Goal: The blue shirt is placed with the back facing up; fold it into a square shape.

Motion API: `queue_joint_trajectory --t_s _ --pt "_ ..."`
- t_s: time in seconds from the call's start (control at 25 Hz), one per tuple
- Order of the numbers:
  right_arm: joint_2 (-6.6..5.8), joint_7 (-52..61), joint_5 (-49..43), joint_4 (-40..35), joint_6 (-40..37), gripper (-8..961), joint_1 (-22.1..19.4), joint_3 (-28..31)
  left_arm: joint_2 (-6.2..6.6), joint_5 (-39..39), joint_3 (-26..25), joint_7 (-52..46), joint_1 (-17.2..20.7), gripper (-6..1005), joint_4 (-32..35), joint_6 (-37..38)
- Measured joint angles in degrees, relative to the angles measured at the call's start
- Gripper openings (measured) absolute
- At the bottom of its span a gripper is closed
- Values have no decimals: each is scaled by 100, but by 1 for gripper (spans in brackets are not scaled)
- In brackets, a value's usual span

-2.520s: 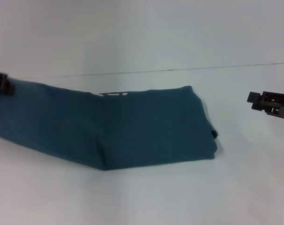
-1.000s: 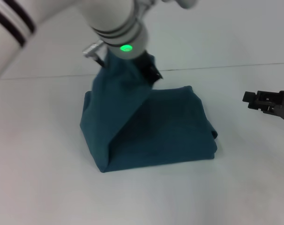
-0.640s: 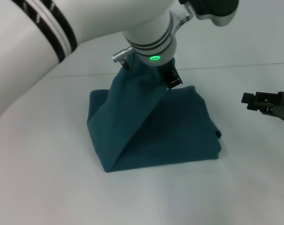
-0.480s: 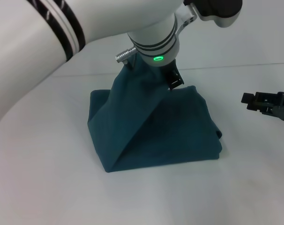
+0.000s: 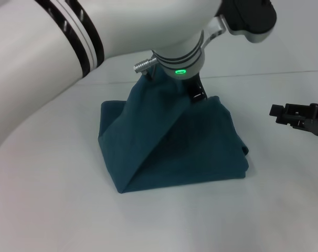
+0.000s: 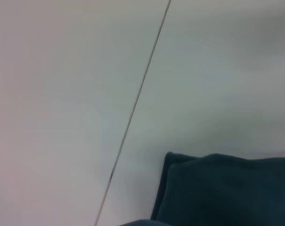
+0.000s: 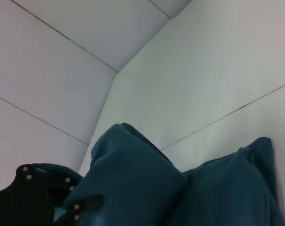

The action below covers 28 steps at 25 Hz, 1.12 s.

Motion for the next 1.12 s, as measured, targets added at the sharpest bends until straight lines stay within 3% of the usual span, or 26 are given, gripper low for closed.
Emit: queue_joint_trajectory --t_s 0.24,0.56,0.76,0.88,1.12 --pt "0 0 0 0 16 486 3 -7 3 0 2 -39 105 133 200 -384" --pt "-30 10 0 0 56 486 -7 -9 22 2 87 33 575 146 807 -753" --pt "-44 14 1 0 71 487 12 -17 13 -56 -702 7 1368 357 2035 -851" --pt "-59 21 1 0 70 487 31 -18 14 -271 -1406 -122 1634 598 2356 -530" --pt "-107 133 -12 -4 78 487 70 -47 60 -1781 -3021 -140 2264 702 2373 203"
